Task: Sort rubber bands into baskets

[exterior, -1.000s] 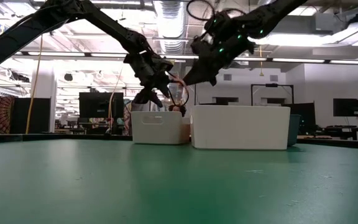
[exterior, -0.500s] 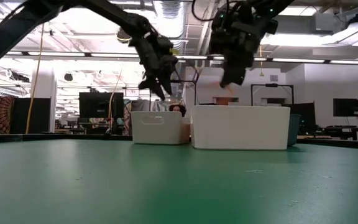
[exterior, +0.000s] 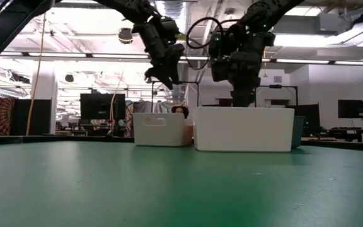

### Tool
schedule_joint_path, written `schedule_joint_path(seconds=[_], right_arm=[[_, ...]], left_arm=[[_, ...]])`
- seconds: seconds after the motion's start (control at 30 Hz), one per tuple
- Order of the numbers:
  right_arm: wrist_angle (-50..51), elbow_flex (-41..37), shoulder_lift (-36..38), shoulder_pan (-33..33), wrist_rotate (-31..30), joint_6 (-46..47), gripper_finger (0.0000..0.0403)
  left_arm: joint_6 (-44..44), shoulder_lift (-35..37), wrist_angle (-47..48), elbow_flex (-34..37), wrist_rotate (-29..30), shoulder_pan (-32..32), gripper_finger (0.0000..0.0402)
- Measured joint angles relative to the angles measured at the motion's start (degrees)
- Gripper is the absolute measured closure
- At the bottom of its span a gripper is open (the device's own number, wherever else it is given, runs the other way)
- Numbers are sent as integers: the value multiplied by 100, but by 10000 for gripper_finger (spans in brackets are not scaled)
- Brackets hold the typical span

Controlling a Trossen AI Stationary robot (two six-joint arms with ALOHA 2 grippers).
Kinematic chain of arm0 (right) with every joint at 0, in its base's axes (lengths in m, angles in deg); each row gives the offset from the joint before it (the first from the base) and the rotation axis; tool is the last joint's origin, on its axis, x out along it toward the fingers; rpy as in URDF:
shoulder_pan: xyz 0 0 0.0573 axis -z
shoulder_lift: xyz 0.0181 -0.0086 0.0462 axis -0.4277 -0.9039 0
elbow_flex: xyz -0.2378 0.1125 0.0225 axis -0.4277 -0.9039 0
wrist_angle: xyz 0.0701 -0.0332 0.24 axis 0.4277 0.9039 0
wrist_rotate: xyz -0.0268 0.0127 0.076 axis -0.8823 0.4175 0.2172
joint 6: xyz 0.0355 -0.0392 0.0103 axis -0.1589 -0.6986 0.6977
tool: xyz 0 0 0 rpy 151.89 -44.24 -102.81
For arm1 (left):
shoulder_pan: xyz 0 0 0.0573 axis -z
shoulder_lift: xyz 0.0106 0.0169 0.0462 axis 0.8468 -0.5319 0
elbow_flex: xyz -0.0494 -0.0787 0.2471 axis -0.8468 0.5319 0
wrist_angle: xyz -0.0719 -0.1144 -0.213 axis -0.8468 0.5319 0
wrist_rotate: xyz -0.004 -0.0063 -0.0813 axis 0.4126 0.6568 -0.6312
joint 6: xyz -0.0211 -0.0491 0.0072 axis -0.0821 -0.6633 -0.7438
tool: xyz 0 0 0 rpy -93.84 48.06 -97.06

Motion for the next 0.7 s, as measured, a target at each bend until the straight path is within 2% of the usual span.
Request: schedule_joint_path(seconds=[0.1,0.2,0.37,0.53,0.7], right_arm=[[146,-2,66,58,-23,55,179],[218,-4,224,88,-55,146,155],[-75,-550,770,32,-266,383,148],[-427,-1478,1810,11,-551,743,148],[-936,-2191,2888,14,-872,1372,148]], left_arm=[[195,6,-139,2,250,197,227],[336,-3,-360,4,412,388,227],[388,-1,-616,4,644,606,227],[486,0,-603,61,637,680,227],[333,137,-1343,885,441,867,227]])
